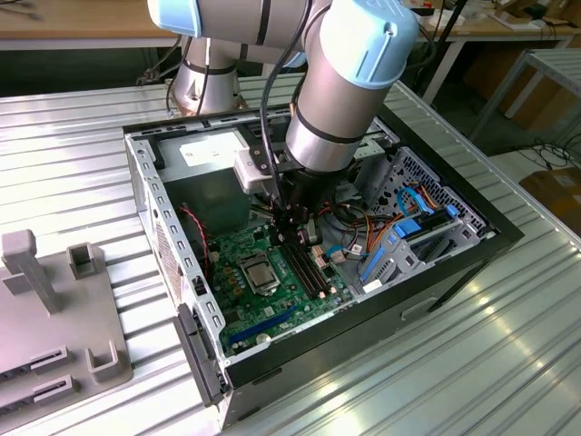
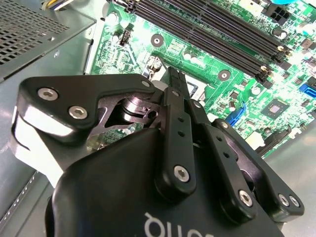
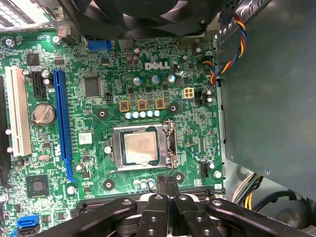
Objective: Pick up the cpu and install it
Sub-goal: 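Install the first cpu locking lever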
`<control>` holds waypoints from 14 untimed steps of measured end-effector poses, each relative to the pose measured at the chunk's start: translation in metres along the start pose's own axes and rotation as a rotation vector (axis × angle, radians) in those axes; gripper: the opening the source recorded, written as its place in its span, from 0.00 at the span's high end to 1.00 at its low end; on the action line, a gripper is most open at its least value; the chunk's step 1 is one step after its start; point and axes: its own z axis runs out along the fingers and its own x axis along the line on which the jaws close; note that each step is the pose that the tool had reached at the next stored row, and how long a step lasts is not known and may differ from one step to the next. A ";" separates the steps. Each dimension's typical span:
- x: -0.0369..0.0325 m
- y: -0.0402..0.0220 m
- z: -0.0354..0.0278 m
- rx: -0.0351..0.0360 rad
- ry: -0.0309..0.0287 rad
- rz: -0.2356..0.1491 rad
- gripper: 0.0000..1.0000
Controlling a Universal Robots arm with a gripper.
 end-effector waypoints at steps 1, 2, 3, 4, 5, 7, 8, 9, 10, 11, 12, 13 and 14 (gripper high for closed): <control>0.0009 0.0000 0.0002 0.0000 0.0010 0.000 0.89; 0.0014 0.0000 0.0005 0.0001 0.0030 -0.001 0.89; 0.0021 -0.0001 0.0010 0.0000 0.0044 -0.002 0.89; 0.0025 -0.0002 0.0017 0.0001 0.0047 -0.003 0.89; 0.0031 -0.0002 0.0024 0.0000 0.0052 -0.004 0.89; 0.0053 -0.0005 0.0040 -0.0002 0.0055 -0.008 0.89; 0.0068 -0.0005 0.0048 -0.0002 0.0056 -0.010 0.89; 0.0081 -0.0006 0.0053 -0.0004 0.0056 -0.012 0.89; 0.0098 -0.0007 0.0057 -0.0004 0.0056 -0.013 0.89; 0.0116 -0.0008 0.0061 -0.0005 0.0057 -0.015 0.89; 0.0135 -0.0009 0.0064 -0.0005 0.0057 -0.016 0.89; 0.0172 -0.0011 0.0071 -0.0007 0.0059 -0.018 0.89; 0.0196 -0.0013 0.0080 -0.0007 0.0060 -0.018 0.89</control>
